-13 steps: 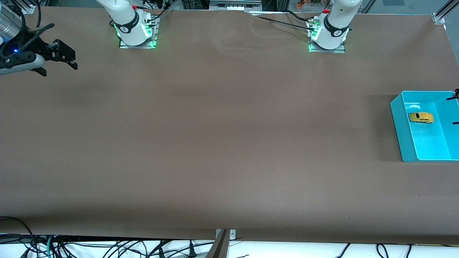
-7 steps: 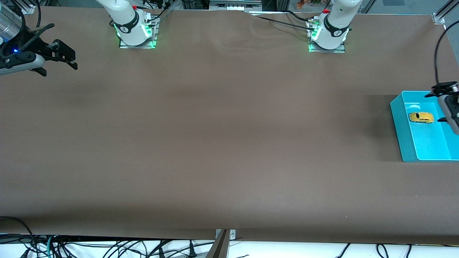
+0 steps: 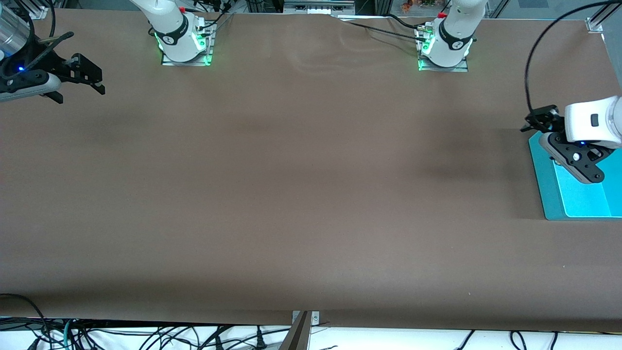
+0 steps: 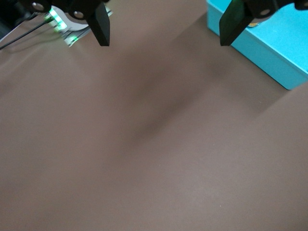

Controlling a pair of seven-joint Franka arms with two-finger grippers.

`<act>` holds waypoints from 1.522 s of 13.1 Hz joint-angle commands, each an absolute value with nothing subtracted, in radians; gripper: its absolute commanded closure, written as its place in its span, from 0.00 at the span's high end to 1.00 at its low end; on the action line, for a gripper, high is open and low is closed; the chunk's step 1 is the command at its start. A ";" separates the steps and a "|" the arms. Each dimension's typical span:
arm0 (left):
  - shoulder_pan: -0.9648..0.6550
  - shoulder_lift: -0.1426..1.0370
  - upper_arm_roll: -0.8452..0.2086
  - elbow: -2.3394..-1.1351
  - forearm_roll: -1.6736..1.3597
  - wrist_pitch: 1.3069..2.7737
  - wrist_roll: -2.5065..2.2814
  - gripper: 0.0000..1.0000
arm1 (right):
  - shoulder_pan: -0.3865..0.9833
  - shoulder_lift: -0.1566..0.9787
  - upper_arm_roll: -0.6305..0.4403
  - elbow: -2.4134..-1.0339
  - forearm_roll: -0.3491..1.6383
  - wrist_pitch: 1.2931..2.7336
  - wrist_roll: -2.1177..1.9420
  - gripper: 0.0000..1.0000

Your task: Wind and store yellow beetle car

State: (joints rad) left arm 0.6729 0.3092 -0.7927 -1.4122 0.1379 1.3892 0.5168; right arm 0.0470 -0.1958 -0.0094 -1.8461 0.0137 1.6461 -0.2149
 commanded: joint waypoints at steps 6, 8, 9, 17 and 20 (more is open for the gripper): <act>0.119 0.079 -0.195 -1.552 0.000 1.467 0.234 1.00 | 0.061 -0.210 -0.018 -1.845 -0.002 1.631 -0.203 1.00; 0.053 -0.006 -0.123 -1.670 0.000 1.584 0.122 1.00 | 0.061 -0.212 -0.018 -1.845 -0.002 1.631 -0.203 1.00; 0.028 -0.033 -0.101 -1.712 -0.003 1.615 0.057 1.00 | 0.061 -0.212 -0.018 -1.844 -0.002 1.631 -0.202 1.00; 0.037 -0.072 -0.087 -1.747 -0.018 1.672 -0.071 1.00 | 0.063 -0.210 -0.018 -1.845 -0.002 1.631 -0.201 1.00; 0.037 -0.074 -0.087 -1.746 -0.015 1.658 -0.071 1.00 | 0.063 -0.212 -0.018 -1.845 -0.002 1.631 -0.202 1.00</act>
